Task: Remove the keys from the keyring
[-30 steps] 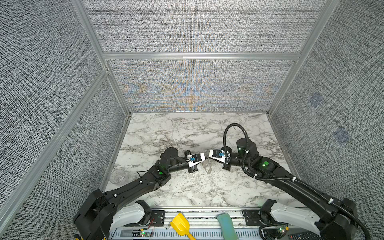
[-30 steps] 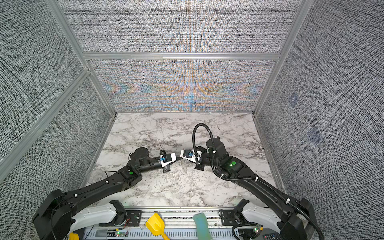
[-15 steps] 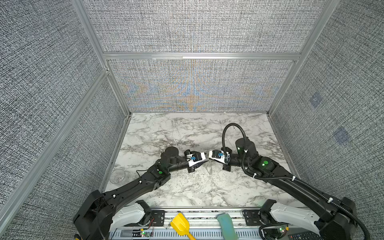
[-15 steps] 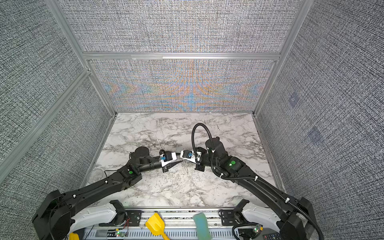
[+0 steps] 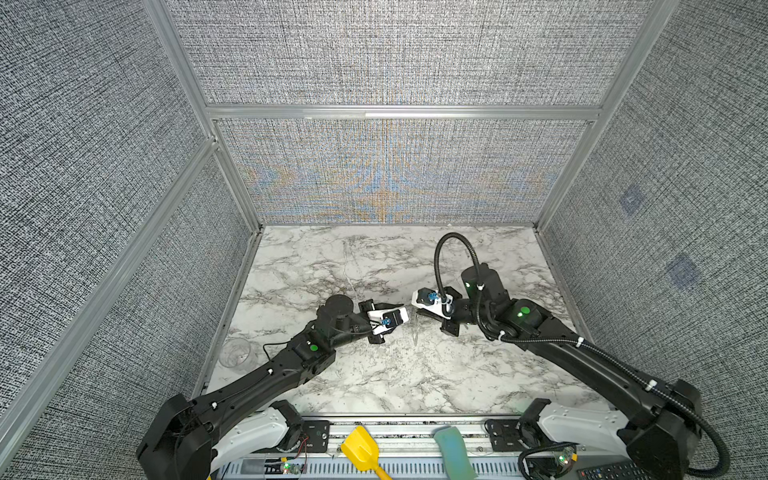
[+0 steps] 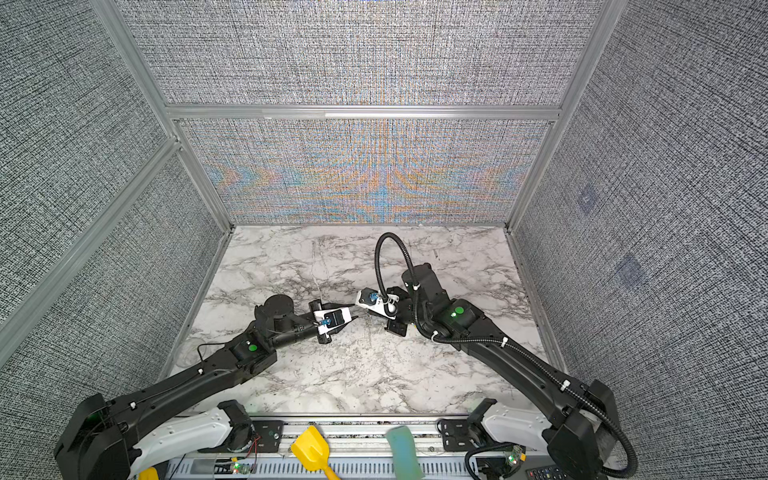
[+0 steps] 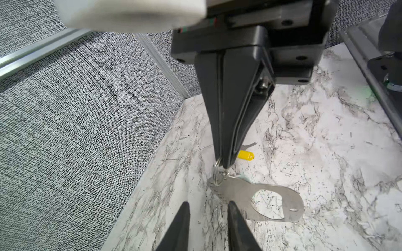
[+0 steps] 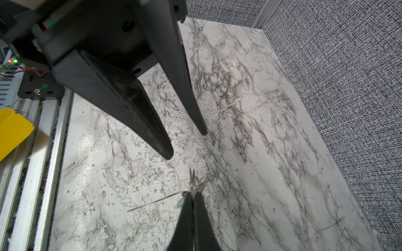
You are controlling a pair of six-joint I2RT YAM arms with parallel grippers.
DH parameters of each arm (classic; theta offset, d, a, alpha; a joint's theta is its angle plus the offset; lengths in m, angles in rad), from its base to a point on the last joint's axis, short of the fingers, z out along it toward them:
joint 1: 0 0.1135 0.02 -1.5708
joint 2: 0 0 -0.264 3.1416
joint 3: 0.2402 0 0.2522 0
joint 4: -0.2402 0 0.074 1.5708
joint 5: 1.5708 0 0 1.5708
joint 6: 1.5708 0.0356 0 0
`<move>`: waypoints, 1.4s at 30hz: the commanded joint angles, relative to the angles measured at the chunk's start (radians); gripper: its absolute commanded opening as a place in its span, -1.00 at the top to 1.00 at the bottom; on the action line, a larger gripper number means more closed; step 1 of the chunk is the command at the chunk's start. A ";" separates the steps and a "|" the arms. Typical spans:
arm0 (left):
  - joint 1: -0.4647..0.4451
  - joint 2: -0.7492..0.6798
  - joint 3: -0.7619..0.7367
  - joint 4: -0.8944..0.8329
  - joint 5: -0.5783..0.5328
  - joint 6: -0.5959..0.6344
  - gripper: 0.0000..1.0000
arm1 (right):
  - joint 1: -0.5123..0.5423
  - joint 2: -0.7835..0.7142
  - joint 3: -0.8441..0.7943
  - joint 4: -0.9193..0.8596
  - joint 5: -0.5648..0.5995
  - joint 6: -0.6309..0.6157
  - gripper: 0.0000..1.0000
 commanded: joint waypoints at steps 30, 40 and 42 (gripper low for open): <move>-0.027 0.114 0.110 -0.050 0.059 0.020 0.60 | 0.002 0.067 0.114 -0.140 -0.012 0.014 1.00; -0.027 0.148 0.135 -0.083 0.045 0.016 0.68 | 0.003 0.060 0.112 -0.132 -0.006 -0.011 1.00; -0.027 0.153 0.139 -0.091 0.044 0.015 0.68 | 0.005 0.054 0.107 -0.125 0.002 -0.021 1.00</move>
